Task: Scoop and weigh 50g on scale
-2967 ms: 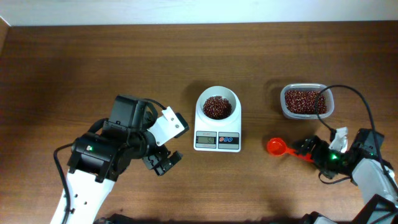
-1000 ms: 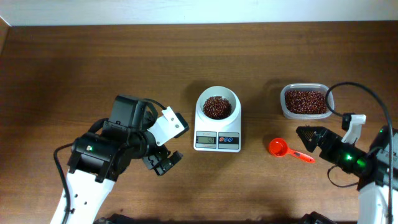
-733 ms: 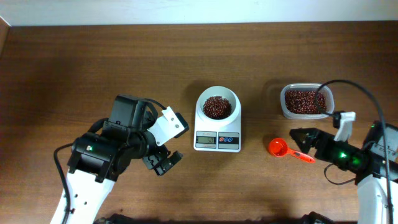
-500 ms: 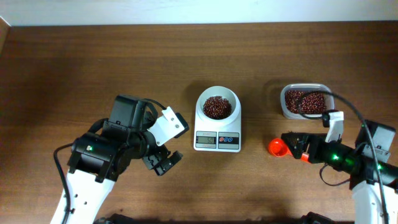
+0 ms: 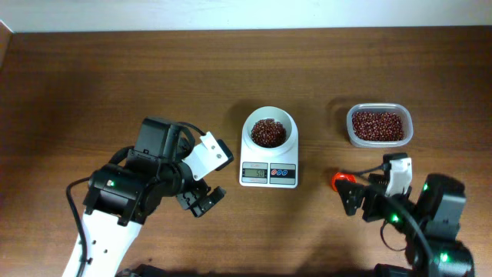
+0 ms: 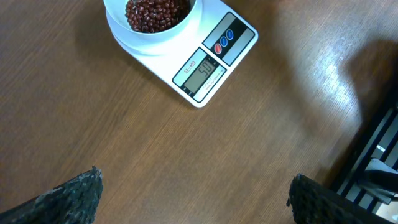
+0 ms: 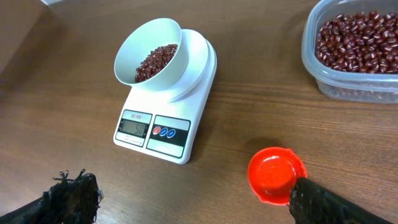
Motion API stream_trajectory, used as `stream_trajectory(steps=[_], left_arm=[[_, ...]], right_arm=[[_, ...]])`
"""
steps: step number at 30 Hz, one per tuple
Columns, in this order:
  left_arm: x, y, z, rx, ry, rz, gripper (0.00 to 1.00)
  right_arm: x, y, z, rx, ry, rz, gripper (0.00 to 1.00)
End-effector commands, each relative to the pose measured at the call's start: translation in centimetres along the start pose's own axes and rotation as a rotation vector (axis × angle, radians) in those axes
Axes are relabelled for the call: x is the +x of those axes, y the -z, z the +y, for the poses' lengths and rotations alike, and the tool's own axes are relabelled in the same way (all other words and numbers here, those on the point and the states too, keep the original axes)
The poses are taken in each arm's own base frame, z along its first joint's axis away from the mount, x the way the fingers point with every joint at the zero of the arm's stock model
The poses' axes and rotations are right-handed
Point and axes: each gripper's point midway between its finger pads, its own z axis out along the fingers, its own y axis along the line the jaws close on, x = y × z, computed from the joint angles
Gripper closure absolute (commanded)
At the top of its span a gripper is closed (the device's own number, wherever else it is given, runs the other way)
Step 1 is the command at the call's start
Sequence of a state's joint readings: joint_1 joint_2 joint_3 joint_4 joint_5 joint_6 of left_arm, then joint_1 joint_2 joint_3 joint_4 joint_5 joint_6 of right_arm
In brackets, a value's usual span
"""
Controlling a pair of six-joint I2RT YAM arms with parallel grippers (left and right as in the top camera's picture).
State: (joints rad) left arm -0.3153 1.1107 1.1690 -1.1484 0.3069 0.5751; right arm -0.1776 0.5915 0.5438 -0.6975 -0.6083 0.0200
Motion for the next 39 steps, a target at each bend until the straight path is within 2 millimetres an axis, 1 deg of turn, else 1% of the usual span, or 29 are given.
stream_trajectory(steps=[1, 2, 4, 7, 10, 11, 15, 18, 21, 25, 29, 33, 39], left_arm=[[-0.4, 0.6, 0.1, -0.011, 0.010, -0.020, 0.01], [-0.4, 0.6, 0.1, -0.011, 0.010, -0.020, 0.01], [-0.4, 0.6, 0.1, -0.011, 0.010, -0.020, 0.01], [-0.4, 0.6, 0.1, -0.011, 0.010, -0.020, 0.01], [-0.4, 0.6, 0.1, -0.011, 0.010, -0.020, 0.01], [-0.4, 0.6, 0.1, -0.011, 0.010, -0.020, 0.01], [-0.4, 0.6, 0.1, -0.011, 0.010, -0.020, 0.01], [-0.4, 0.6, 0.1, -0.011, 0.010, -0.020, 0.01], [-0.4, 0.6, 0.1, -0.011, 0.010, -0.020, 0.01], [-0.4, 0.6, 0.1, -0.011, 0.010, -0.020, 0.01], [-0.4, 0.6, 0.1, -0.011, 0.010, -0.020, 0.01], [-0.4, 0.6, 0.1, -0.011, 0.010, -0.020, 0.01], [-0.4, 0.6, 0.1, -0.011, 0.010, -0.020, 0.01]], right_arm=[[1.6, 0.2, 0.4, 0.020, 0.024, -0.040, 0.01], [2.0, 0.4, 0.7, 0.008, 0.046, -0.060, 0.01], [2.1, 0.5, 1.1, -0.002, 0.080, -0.104, 0.01], [0.8, 1.1, 1.2, 0.005, 0.159, -0.238, 0.01], [-0.2, 1.5, 1.0, 0.028, 0.206, -0.334, 0.01], [-0.7, 1.7, 0.7, 0.045, 0.197, -0.371, 0.01], [-2.7, 3.0, -1.6, 0.158, -0.006, -0.524, 0.01], [-4.2, 3.9, -1.8, 0.187, 0.007, -0.611, 0.01], [-5.0, 4.4, -2.1, 0.211, 0.016, -0.663, 0.01], [-5.5, 4.3, -2.3, 0.220, 0.025, -0.715, 0.01], [-5.6, 4.3, -2.4, 0.212, 0.035, -0.748, 0.01], [-5.7, 4.4, -2.8, 0.229, 0.033, -0.773, 0.01], [-5.1, 3.7, -4.3, 0.285, 0.009, -0.768, 0.01]])
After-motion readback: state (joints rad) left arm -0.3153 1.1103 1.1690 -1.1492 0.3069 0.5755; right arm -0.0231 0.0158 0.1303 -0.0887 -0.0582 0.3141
